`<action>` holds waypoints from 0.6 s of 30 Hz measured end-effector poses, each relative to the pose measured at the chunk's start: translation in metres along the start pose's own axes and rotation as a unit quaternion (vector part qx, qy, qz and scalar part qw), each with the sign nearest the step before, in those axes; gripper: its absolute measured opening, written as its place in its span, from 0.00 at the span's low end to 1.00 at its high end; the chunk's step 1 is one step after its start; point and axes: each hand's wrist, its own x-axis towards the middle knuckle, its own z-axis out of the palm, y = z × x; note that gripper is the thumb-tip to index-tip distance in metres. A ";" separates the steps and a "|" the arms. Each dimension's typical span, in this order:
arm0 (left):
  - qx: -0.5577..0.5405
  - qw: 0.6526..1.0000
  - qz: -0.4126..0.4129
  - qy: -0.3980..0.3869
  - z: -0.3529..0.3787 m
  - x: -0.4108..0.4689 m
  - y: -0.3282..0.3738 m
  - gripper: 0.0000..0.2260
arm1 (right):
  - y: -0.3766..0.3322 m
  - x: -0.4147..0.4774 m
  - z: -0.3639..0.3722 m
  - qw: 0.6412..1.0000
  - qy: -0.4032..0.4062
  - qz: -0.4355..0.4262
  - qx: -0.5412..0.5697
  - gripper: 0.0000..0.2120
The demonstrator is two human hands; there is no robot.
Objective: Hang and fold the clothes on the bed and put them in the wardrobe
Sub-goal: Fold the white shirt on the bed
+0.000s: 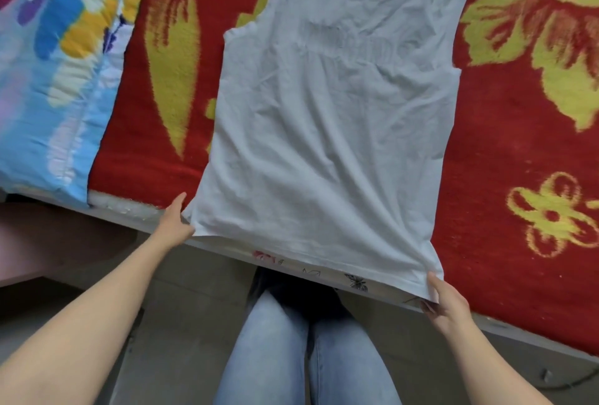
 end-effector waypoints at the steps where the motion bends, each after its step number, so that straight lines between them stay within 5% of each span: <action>1: -0.069 0.997 -0.020 0.026 0.002 0.007 0.002 0.34 | 0.001 0.000 -0.002 1.000 -0.010 -0.001 -0.001 0.02; 3: -0.088 0.992 -0.042 0.076 0.006 0.015 0.007 0.30 | 0.003 0.001 -0.008 1.000 -0.017 -0.013 -0.007 0.07; 6: 0.034 0.995 -0.035 0.090 0.011 0.019 0.013 0.25 | 0.000 -0.002 -0.013 1.000 -0.015 -0.019 0.006 0.08; 10: 0.053 0.992 -0.004 0.117 0.017 0.014 0.013 0.05 | -0.005 -0.002 -0.018 0.997 -0.071 0.000 0.036 0.08; 15: -0.195 0.977 -0.024 0.083 -0.010 -0.012 0.005 0.12 | -0.006 -0.015 -0.037 0.978 -0.181 0.017 0.099 0.10; 18: -0.177 0.978 -0.093 0.057 -0.018 -0.022 -0.017 0.24 | 0.009 -0.015 -0.045 0.977 -0.194 0.025 0.091 0.10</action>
